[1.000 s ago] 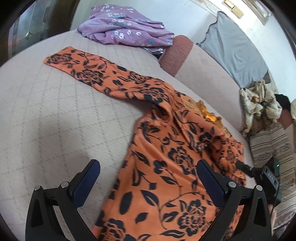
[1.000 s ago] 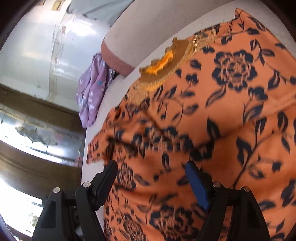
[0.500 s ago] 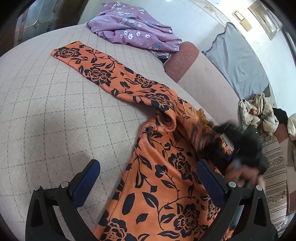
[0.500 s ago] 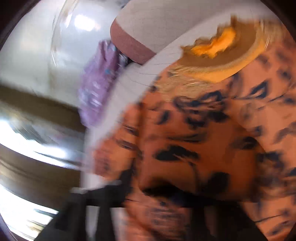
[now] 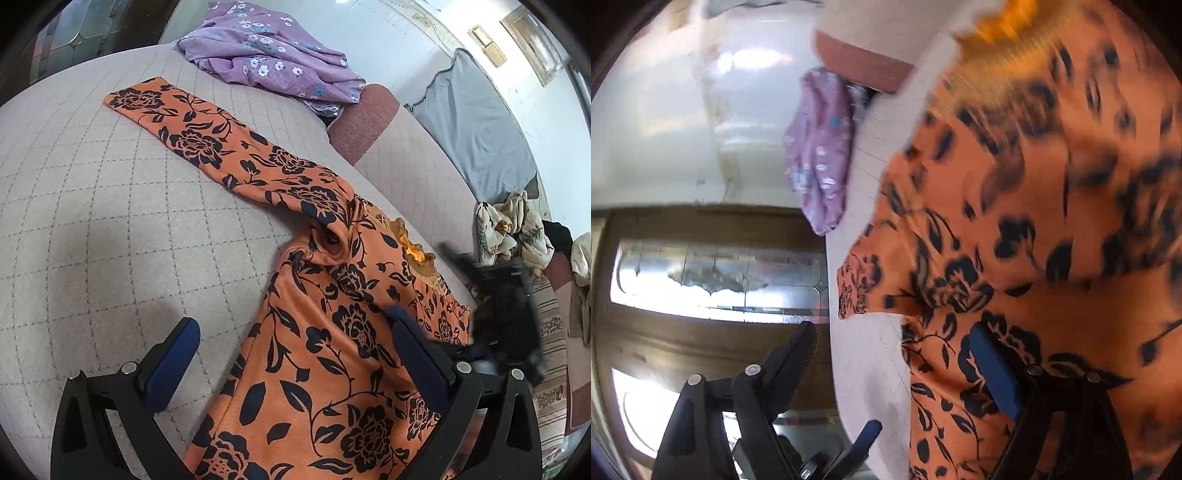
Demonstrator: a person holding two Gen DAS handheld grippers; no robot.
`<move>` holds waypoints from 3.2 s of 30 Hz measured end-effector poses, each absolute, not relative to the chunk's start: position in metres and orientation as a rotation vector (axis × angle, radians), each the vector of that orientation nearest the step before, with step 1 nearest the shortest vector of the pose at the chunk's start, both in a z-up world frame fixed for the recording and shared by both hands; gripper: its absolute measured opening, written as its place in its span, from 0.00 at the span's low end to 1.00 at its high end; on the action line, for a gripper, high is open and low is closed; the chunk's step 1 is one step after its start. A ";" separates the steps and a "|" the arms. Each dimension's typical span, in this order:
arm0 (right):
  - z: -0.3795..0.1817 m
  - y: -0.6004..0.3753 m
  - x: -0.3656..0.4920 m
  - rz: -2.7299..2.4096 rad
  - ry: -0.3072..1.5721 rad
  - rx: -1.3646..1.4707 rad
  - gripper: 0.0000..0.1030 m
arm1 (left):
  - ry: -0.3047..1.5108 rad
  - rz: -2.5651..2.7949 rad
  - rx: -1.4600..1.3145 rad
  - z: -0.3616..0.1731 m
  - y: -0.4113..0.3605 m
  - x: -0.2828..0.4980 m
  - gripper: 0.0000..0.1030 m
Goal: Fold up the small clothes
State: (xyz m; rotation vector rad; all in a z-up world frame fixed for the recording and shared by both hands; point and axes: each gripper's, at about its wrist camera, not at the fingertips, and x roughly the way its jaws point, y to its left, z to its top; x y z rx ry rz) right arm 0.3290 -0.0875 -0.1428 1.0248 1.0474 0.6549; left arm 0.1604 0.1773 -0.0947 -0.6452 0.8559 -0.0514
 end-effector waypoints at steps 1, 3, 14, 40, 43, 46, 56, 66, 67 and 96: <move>-0.132 -0.094 0.327 0.660 1.017 1.000 0.84 | 0.855 -0.051 -0.643 -0.095 0.177 0.160 1.00; -0.112 -0.103 0.331 0.653 0.955 0.963 0.84 | 0.859 -0.052 -0.635 -0.095 0.175 0.161 1.00; -0.170 -0.119 0.388 0.509 1.024 1.058 0.84 | 0.871 -0.049 -0.615 -0.098 0.173 0.163 1.00; -0.058 -0.278 0.337 0.133 0.788 0.425 0.72 | 0.879 -0.049 -0.586 -0.100 0.165 0.164 1.00; -0.068 -0.345 0.338 -0.051 0.842 0.395 0.72 | 0.891 -0.049 -0.573 -0.102 0.161 0.166 1.00; -0.087 -0.370 0.342 -0.040 0.921 0.434 0.61 | 0.906 -0.040 -0.550 -0.106 0.158 0.169 1.00; -0.079 -0.357 0.349 -0.003 1.012 0.302 0.07 | 0.926 -0.036 -0.545 -0.111 0.155 0.170 1.00; -0.056 -0.375 0.319 -0.080 0.886 0.396 0.66 | 0.923 -0.039 -0.524 -0.109 0.154 0.170 1.00; -0.048 -0.369 0.313 -0.033 0.853 0.437 0.66 | 0.925 -0.040 -0.520 -0.109 0.153 0.170 1.00; -0.080 -0.279 0.191 0.077 0.778 0.381 0.78 | 0.863 0.025 -0.530 -0.109 0.173 0.162 1.00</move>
